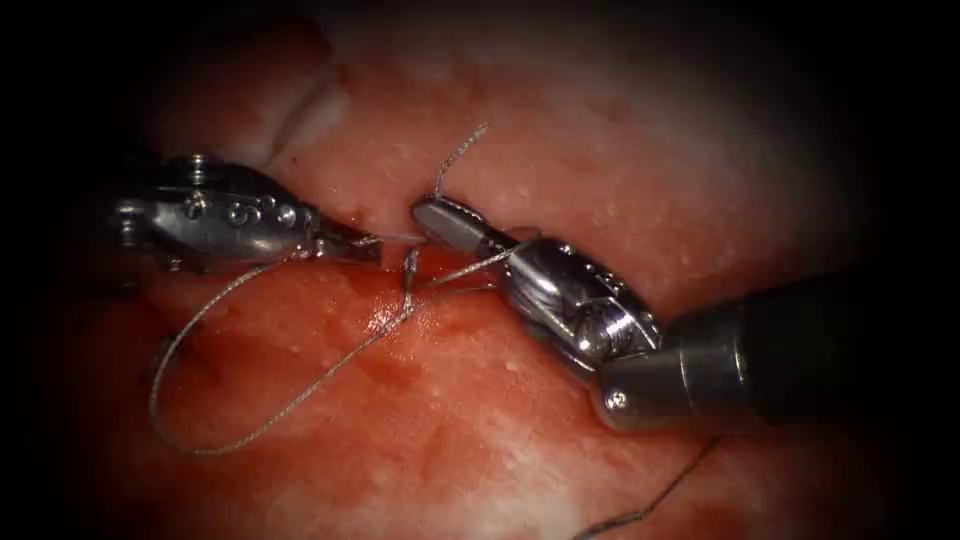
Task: Wound Closure
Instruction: Pull the right tool down and the left tool up to tension the knot.
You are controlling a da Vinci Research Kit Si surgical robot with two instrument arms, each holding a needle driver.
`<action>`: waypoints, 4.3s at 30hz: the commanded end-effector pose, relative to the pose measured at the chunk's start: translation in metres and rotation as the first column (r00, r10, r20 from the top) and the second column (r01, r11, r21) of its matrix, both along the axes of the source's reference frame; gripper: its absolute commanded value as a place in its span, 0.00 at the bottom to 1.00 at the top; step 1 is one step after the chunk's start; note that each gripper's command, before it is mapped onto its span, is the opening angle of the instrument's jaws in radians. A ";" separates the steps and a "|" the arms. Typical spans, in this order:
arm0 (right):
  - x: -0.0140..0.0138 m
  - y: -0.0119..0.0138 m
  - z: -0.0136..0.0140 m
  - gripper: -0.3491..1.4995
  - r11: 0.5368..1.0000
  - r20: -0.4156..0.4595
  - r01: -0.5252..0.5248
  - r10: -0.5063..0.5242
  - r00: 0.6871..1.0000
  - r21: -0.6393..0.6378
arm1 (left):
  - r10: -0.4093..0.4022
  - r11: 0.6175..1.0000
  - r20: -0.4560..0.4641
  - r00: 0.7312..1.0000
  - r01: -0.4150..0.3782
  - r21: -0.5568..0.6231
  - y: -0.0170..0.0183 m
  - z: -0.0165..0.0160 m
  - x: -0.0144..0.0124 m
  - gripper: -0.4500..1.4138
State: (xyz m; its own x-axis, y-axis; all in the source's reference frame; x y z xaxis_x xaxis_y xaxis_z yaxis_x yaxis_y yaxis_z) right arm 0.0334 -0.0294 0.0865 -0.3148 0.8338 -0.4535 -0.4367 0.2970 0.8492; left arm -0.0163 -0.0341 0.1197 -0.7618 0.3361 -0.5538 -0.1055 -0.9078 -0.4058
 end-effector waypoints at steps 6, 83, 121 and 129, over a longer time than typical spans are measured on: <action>0.0010 -0.0017 0.0003 0.00 0.999 0.021 0.045 -0.044 0.999 -0.019 | -0.026 0.999 -0.010 1.000 0.026 0.019 0.0030 0.0012 0.0007 0.00; 0.0021 -0.0054 -0.0040 0.00 -0.010 0.660 0.762 -0.507 0.555 -0.648 | -0.193 0.981 -0.066 0.979 0.190 -0.042 0.0226 0.0126 0.0017 0.00; 0.0027 -0.0120 -0.0050 0.00 0.206 0.558 0.725 -0.514 0.652 -0.657 | -0.198 0.965 -0.117 0.973 0.172 -0.197 0.0246 0.0145 0.0021 0.00; 0.0025 -0.0109 -0.0051 0.00 0.260 0.531 0.718 -0.524 0.666 -0.645 | -0.195 0.968 -0.111 0.975 0.172 -0.185 0.0241 0.0144 0.0020 0.00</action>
State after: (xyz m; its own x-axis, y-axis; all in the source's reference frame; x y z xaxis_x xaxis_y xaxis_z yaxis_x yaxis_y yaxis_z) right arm 0.0353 -0.0400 0.0810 0.2954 0.0164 -0.9552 0.0874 0.9952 0.0441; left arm -0.0138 -0.0106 0.1336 -0.7625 0.3858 -0.5194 -0.3157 -0.9226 -0.2218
